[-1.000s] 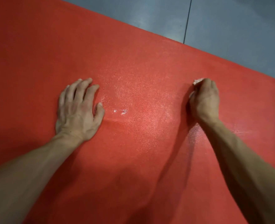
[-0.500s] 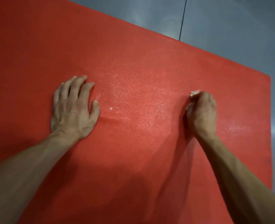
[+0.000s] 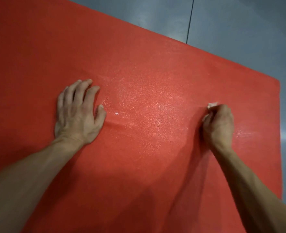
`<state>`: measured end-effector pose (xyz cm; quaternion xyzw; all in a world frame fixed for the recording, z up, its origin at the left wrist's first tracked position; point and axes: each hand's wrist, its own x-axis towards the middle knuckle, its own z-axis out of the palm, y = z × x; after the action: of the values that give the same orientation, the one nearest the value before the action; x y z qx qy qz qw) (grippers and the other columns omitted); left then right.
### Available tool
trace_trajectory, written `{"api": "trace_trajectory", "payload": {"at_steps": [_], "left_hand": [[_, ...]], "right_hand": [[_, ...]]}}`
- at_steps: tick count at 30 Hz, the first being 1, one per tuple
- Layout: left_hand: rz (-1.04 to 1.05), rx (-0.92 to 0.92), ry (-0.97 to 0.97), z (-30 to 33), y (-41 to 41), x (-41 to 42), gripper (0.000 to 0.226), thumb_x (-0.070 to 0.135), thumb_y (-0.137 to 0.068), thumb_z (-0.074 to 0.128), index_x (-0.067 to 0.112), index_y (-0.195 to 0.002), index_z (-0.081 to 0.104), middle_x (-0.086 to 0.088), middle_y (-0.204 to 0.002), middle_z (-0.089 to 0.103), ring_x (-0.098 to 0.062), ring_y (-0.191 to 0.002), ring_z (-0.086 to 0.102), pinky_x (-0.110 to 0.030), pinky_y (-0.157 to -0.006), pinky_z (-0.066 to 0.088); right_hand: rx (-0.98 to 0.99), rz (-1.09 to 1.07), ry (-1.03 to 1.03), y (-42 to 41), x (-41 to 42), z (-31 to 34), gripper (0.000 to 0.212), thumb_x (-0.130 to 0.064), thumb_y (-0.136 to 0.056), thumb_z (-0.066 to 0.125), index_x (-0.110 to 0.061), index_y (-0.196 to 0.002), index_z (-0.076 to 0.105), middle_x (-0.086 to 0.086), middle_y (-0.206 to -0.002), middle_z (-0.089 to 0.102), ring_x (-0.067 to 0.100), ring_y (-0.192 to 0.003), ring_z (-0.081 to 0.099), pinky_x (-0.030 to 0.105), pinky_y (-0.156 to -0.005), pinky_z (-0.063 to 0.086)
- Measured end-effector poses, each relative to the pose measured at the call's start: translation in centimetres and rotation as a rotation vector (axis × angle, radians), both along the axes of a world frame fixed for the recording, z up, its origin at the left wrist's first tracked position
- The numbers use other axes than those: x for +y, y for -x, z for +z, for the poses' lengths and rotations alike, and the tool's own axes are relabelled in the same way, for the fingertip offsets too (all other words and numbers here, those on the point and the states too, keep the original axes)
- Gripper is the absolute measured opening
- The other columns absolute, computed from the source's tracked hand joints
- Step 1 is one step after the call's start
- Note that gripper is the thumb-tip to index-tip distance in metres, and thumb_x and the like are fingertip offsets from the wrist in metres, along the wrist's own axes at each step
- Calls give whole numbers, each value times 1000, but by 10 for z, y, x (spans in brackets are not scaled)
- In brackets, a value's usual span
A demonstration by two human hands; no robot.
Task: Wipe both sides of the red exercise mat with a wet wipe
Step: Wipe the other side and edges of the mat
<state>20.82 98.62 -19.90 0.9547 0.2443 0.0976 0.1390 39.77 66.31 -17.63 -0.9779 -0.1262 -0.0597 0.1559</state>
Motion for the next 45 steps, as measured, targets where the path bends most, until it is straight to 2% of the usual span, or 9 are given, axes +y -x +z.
{"api": "trace_trajectory", "payload": {"at_steps": [4, 10, 18, 25, 29, 32, 35, 41, 45], "left_hand": [[2, -2, 3, 2, 0, -1, 53, 38, -92, 47, 13, -139, 53, -7, -153, 45, -31, -145, 35, -54, -117, 27], [-1, -19, -3, 0, -1, 0, 53, 37, -91, 48, 14, -139, 53, -7, -153, 45, -32, -145, 35, -53, -117, 27], [0, -22, -4, 0, -1, 0, 51, 36, -92, 49, 14, -138, 53, -7, -152, 46, -31, -144, 35, -53, -118, 27], [-5, -37, -9, 0, -1, 0, 52, 37, -92, 49, 15, -138, 53, -7, -152, 46, -31, -144, 36, -53, -118, 28], [2, -32, -8, 0, 0, 0, 52, 37, -92, 48, 15, -138, 53, -6, -152, 46, -31, -144, 35, -53, -118, 28], [2, -19, -5, -1, -1, 0, 52, 38, -92, 48, 16, -139, 53, -5, -152, 45, -30, -145, 34, -53, -119, 26], [7, -24, 0, 0, 0, 0, 52, 38, -92, 48, 16, -139, 52, -5, -153, 44, -30, -146, 34, -52, -119, 26], [5, -32, -17, -1, -1, 2, 51, 38, -92, 50, 17, -139, 52, -5, -152, 45, -29, -145, 35, -52, -118, 27], [10, -16, -20, -2, 0, 1, 51, 38, -93, 49, 17, -139, 52, -5, -153, 45, -29, -146, 34, -51, -119, 26]], "right_hand": [[28, 46, -67, 54, 60, -4, 14, -11, -93, 46, -4, -97, 57, 16, -92, 57, 35, -85, 53, 49, -78, 42], [40, 768, -8, 143, 123, -5, 7, -15, -97, 61, -13, -103, 56, 7, -88, 54, 27, -79, 46, 42, -70, 37], [37, -189, -49, 52, 27, -3, 15, -13, -92, 47, -7, -100, 59, 17, -96, 62, 39, -92, 56, 46, -82, 41], [67, 809, 65, 184, 121, 4, 12, -17, -99, 55, -14, -111, 56, 3, -83, 54, 25, -75, 49, 40, -64, 35], [1, 247, 77, 94, 43, -4, 14, -21, -96, 51, -10, -90, 56, 15, -80, 57, 38, -74, 54, 50, -65, 42], [21, -98, 35, 63, 9, 0, 16, -16, -88, 46, -6, -96, 57, 19, -92, 59, 41, -88, 54, 51, -78, 41], [66, 60, 2, 114, 55, -4, 16, -8, -86, 52, -9, -100, 60, 12, -90, 57, 35, -84, 51, 48, -76, 40], [50, 927, 136, 200, 93, 0, 26, -21, -100, 51, -14, -125, 50, 1, -88, 50, 24, -78, 45, 39, -67, 32], [-2, 394, 177, 110, 50, 0, 15, -23, -95, 51, -12, -105, 54, 9, -88, 53, 34, -80, 48, 46, -69, 34]]}}
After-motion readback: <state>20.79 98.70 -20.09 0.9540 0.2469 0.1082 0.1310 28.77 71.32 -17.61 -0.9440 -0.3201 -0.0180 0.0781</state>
